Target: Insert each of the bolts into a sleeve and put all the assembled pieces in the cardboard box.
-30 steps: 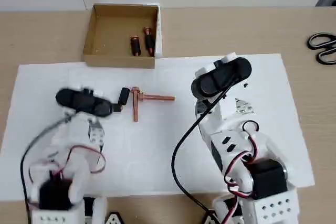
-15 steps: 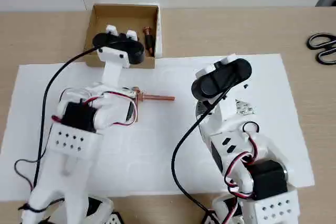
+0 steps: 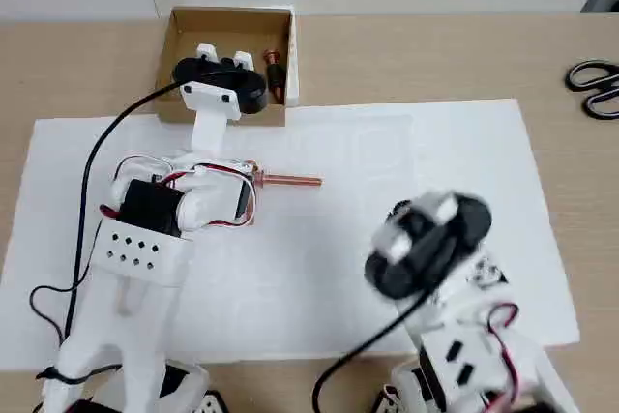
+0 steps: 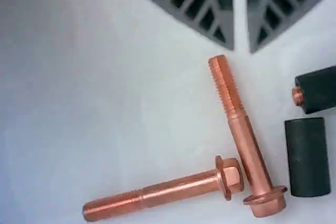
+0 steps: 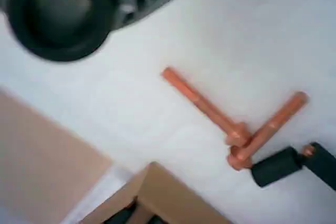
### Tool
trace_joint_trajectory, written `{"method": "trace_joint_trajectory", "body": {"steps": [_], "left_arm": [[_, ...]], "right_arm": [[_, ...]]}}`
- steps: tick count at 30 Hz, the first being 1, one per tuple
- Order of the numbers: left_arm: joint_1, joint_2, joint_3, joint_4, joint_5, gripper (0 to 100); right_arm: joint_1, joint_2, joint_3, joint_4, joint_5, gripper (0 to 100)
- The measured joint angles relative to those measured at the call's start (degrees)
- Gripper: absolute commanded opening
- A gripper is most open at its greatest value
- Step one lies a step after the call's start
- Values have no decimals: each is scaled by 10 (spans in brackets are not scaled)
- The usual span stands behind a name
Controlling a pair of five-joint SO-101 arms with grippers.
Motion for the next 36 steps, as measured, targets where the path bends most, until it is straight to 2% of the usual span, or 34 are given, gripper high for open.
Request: {"method": "trace_joint_trajectory", "body": {"steps": [4, 10, 12, 23, 36], "left_arm": [[0, 0, 0, -4, 4, 6], [0, 0, 0, -8, 97, 6], [1, 0, 0, -8, 120, 6], [1, 0, 0, -8, 130, 6], [1, 4, 12, -8, 131, 6]], "right_arm": [[-1, -40, 20, 11, 23, 2], [-1, -76, 100, 2, -98, 2], [2, -90, 107, -14, -113, 2], [1, -95, 190, -113, -127, 4], [1, -102, 250, -123, -112, 4]]}}
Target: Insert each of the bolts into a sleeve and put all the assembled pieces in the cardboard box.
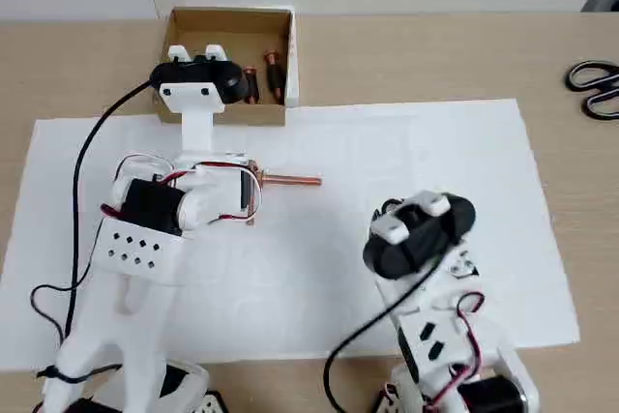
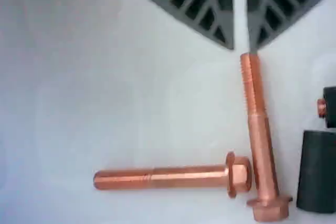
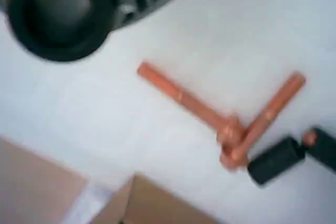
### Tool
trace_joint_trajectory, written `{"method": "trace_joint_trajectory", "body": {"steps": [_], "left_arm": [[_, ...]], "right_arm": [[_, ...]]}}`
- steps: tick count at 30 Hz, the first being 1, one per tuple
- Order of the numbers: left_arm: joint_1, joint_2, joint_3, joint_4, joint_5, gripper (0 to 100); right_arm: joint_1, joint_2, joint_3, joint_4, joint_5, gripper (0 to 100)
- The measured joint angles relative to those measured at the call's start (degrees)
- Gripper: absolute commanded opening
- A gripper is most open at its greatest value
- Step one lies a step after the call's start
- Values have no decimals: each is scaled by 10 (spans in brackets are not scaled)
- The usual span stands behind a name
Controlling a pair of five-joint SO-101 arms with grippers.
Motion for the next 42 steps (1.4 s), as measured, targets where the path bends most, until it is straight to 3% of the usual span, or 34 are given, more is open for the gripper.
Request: {"method": "trace_joint_trajectory", "body": {"steps": [19, 25, 31, 42], "left_arm": [[0, 2, 27, -33, -17, 6], [0, 2, 91, -91, -73, 6], [0, 2, 158, -142, -76, 6], [0, 55, 151, -191, -76, 6]], "right_arm": [[9, -32, 90, -43, 2, 3], [11, -30, 123, -76, -33, 3], [11, -30, 127, -77, -38, 3], [12, -30, 147, -83, -38, 3]]}}
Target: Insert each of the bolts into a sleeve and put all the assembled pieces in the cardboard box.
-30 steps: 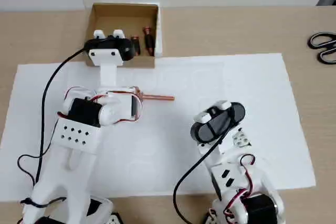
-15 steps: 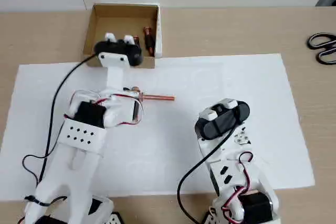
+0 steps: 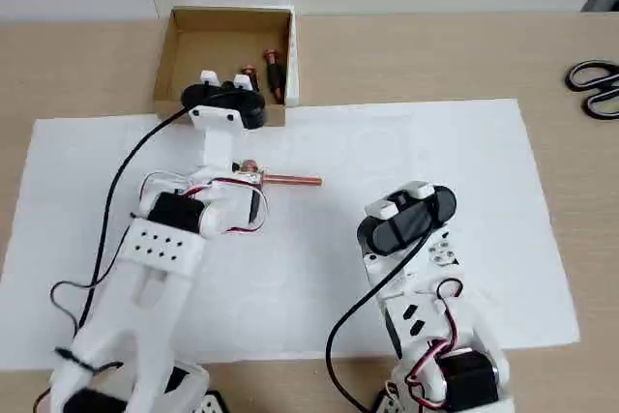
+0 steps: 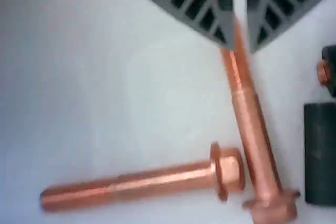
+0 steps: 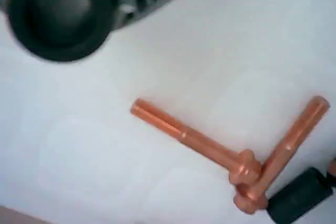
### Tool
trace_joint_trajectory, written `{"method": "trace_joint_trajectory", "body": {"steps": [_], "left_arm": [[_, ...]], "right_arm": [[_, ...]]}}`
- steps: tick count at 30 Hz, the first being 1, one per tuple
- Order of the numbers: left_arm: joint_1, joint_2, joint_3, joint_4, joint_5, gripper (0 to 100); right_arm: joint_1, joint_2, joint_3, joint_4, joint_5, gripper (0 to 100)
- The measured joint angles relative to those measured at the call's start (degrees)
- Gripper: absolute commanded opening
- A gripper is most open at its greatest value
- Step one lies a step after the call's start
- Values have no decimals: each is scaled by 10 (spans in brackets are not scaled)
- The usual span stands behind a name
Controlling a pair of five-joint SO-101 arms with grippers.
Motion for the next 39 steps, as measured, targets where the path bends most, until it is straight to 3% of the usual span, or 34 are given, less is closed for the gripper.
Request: {"method": "trace_joint_trajectory", "body": {"steps": [4, 10, 15, 31, 39], "left_arm": [[-8, 97, -70, 25, 5, 6], [-28, 251, -240, 127, 34, 6], [-28, 316, -326, 167, 45, 6], [1, 365, -341, 159, 63, 6], [33, 366, -341, 124, 212, 6]], "right_arm": [[-2, 0, 1, -1, 0, 3], [-2, 0, 1, -1, 0, 3], [-1, 0, 1, -1, 0, 3], [-1, 0, 28, -2, 0, 3], [-1, 0, 28, -2, 0, 3]]}}
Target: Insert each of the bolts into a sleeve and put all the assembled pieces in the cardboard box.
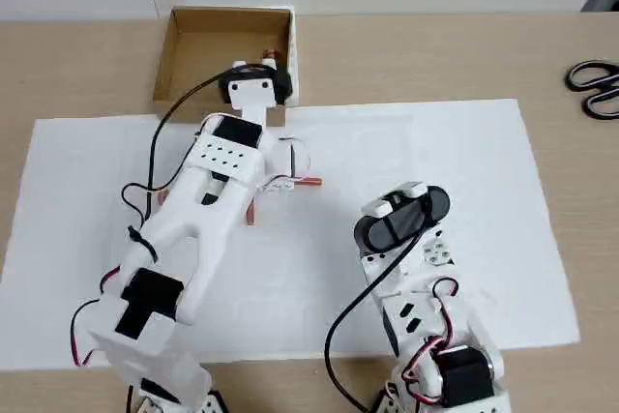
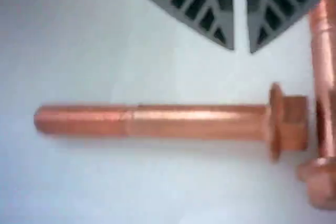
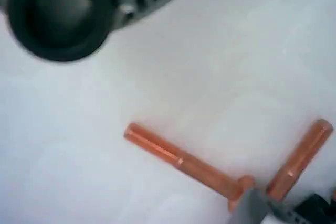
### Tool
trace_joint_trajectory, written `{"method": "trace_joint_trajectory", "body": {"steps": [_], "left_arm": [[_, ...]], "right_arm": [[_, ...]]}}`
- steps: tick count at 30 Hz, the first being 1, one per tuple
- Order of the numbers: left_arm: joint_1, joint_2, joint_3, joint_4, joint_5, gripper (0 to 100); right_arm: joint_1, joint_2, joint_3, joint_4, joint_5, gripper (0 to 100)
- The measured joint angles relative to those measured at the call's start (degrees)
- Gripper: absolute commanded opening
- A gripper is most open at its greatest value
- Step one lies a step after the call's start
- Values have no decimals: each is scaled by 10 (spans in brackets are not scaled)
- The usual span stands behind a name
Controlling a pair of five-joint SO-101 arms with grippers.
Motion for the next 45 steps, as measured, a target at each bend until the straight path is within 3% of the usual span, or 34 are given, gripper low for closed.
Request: {"method": "trace_joint_trajectory", "body": {"steps": [8, 12, 20, 24, 31, 45], "left_arm": [[1, 0, 0, -67, 279, 6], [12, 0, 0, -97, 359, 6], [24, 0, 0, -52, 563, 6], [24, 2, 0, -51, 582, 30], [24, 64, -4, -55, 586, 176], [15, 143, -79, -55, 593, 181]], "right_arm": [[4, 0, 0, 0, 0, 3], [4, 0, 0, 0, 0, 3], [4, 0, 0, 0, 0, 3], [4, 0, 0, 0, 0, 3], [4, 0, 0, 0, 0, 4], [4, 0, 2, 0, 0, 4]]}}
